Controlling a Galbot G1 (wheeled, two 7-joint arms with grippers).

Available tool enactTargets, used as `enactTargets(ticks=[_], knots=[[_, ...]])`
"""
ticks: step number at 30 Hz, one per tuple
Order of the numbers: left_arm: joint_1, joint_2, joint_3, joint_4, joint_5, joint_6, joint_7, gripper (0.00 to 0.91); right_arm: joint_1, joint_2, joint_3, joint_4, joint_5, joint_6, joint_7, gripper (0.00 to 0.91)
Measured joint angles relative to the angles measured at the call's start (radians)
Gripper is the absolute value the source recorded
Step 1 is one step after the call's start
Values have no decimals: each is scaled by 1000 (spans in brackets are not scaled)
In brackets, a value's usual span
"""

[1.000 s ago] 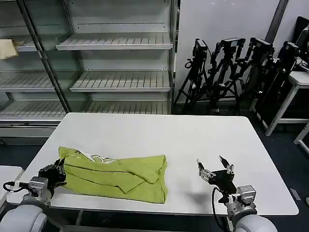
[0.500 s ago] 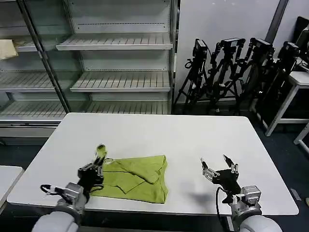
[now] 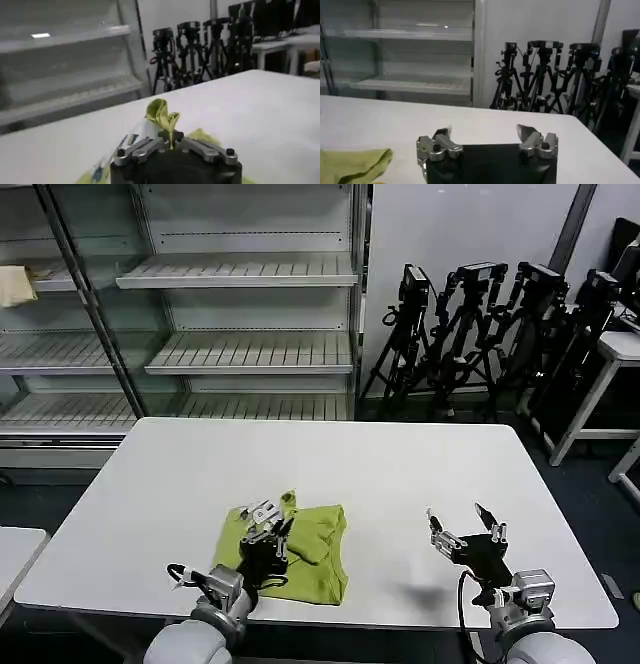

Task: Fold and organize the clothes.

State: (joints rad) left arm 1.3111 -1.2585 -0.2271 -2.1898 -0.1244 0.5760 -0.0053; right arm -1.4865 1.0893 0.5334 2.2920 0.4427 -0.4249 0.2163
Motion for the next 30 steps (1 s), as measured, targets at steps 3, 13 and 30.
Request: enactTargets(ticks=[3,13,30], knots=[[-17,-11,20,8,-52,0,-27,10,5,1,-3,-6,-1,1,0,907],[-52,-25,61,34,-156,2,-87,907,9,-4,-4,-10,-1,2,-2,907],[-83,-46,32,34,-221,-30,-116,907,15,-8,-8,-9,0,8,-9,907]])
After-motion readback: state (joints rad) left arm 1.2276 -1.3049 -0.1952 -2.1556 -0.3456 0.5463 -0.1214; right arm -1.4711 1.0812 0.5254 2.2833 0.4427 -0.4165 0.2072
